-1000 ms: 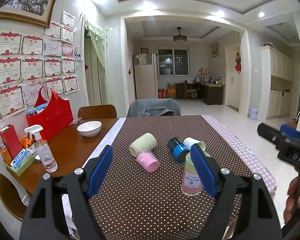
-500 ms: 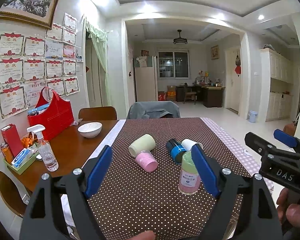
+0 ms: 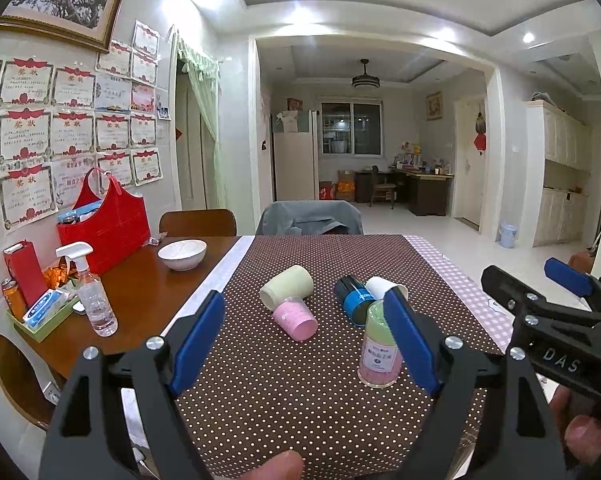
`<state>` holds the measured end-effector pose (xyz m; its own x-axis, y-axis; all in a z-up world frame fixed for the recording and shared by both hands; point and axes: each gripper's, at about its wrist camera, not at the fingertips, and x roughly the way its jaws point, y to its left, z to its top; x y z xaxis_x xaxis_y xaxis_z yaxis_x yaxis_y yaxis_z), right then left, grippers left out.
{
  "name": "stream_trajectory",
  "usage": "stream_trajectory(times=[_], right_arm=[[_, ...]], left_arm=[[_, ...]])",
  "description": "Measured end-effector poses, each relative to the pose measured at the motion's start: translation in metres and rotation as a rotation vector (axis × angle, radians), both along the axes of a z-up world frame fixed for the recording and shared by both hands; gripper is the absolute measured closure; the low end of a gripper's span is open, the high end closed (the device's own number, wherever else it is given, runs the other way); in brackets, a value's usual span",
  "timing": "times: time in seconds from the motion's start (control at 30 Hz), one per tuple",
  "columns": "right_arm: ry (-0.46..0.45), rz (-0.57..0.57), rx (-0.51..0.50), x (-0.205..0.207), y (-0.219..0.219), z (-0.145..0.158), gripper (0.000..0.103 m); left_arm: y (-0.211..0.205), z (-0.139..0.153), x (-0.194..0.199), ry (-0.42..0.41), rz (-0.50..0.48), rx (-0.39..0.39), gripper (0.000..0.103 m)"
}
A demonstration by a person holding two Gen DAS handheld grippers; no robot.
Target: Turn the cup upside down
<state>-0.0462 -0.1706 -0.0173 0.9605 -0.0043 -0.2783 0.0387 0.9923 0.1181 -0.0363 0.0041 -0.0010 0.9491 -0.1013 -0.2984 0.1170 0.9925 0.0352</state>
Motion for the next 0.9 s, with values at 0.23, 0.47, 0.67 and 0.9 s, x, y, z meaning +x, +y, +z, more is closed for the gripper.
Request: stream_trajectory(times=[0.23,0.47,0.67,0.9], right_arm=[[0.003,0.001,-0.005,0.0012,0.0022,-0.0005,0.006],[0.005,0.003,-0.004,0.0022,0.0020,-0.0012,0.006],[0.012,0.004,-0.001,0.0038,0.0022,-0.0025,0.006],[0.013,0.006,0.002,0.0043,0.0026,-0.0029,0.006]], left_arm=[[0.0020,-0.0001,0.0008,0.005,0.002,-0.002,0.022],[0.0056,0.0005,0.0008,-0.006,-0.014,-0.021,0.022],[0.0049,0.0000,-0.0006,-0.028,-0.006,-0.015,0.022],[0.0049,-0.0012,0.0045,-0.007,0.027,-0.005,0.022]])
